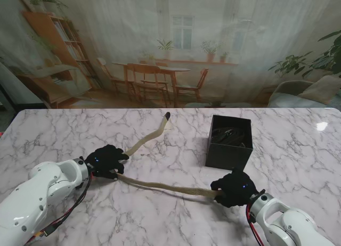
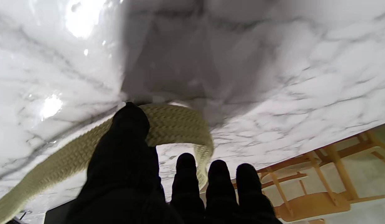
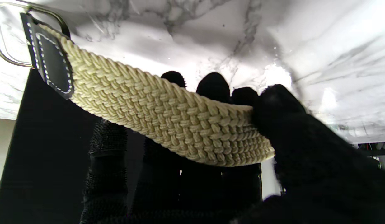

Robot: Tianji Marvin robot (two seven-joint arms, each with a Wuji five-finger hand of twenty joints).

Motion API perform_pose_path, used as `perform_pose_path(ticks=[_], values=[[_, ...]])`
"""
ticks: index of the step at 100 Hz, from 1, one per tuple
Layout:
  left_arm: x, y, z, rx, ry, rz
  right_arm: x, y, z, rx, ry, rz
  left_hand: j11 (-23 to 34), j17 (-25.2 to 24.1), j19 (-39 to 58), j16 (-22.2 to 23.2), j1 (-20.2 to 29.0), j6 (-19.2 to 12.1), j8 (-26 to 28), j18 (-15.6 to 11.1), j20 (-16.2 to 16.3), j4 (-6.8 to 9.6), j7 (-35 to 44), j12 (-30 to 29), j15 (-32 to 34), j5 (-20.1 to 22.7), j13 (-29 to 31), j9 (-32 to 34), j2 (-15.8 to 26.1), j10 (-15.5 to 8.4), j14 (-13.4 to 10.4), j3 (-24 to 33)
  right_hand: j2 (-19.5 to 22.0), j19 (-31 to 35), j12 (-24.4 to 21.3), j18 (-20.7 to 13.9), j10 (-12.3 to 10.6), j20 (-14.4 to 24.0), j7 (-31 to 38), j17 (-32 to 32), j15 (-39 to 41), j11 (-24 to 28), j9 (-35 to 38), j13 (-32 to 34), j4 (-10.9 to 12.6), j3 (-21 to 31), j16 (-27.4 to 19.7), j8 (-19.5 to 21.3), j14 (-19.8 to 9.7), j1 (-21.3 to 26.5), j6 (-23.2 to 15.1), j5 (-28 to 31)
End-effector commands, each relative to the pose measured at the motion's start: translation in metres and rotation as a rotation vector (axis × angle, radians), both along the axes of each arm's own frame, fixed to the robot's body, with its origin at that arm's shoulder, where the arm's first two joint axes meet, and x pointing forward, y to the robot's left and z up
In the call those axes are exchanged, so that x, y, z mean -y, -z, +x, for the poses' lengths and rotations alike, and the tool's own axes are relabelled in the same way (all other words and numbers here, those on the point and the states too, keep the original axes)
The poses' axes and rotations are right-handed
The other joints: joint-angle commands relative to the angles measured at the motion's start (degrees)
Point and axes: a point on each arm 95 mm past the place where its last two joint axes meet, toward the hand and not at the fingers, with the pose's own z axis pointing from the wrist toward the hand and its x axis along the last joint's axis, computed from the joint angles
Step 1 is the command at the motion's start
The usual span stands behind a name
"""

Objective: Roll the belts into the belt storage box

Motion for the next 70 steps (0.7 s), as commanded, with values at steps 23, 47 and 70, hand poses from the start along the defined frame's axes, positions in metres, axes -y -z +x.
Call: perform_pose_path(ticks=[23, 47, 70], values=[[-0.059, 0.015, -0.022, 0.017, -0.123, 0.130, 0.005, 0.010, -0.002, -0.020, 0.018, -0.049, 0.3, -0.8, 2.2, 1.2, 2.6, 4.0, -1.2, -0.2, 1.3, 0.62, 1.5, 1.0, -0.6, 5.6, 1.2, 1.7, 1.2, -0.1, -0.2, -0.2, 0.8, -0.6, -0.2, 1.0, -1.3, 0.7, 2.4, -1.1, -1.2, 0.2, 0.9, -1.0, 0.2, 3.0, -0.4, 1.0, -1.4, 3.4, -7.8, 1.7], [-0.083, 0.021, -0.032, 0.033, -0.194, 0.160, 0.000, 0.015, 0.000, -0.057, 0.017, -0.060, 0.1, -0.9, 2.9, 1.4, 2.5, 3.8, -1.6, 0.1, 1.5, 0.64, 1.4, 1.2, -0.8, 5.7, 1.5, 2.3, 1.1, 0.2, 0.1, -0.2, 1.4, -0.8, -0.6, 1.3, -0.5, 0.7, 1.7, -1.3, -1.5, -0.9, -0.4, -1.6, 0.2, 2.6, -0.5, 0.6, -0.5, 3.3, -7.1, 0.9], [-0.086, 0.034, -0.035, 0.017, -0.218, 0.174, -0.002, 0.024, 0.000, -0.131, 0.029, -0.115, -0.1, -0.9, 3.7, 1.5, 1.8, 3.3, -3.3, 0.7, 1.7, 0.63, -0.2, 1.3, -1.0, 5.3, 1.5, 2.5, 1.1, 0.7, 0.7, -0.6, 0.6, -2.0, -2.9, 3.2, 4.0, 0.7, -2.4, -3.6, -5.6, -8.0, -11.5, -8.7, 0.2, -1.4, -1.8, -1.8, 3.8, -3.7, -1.4, -5.1]])
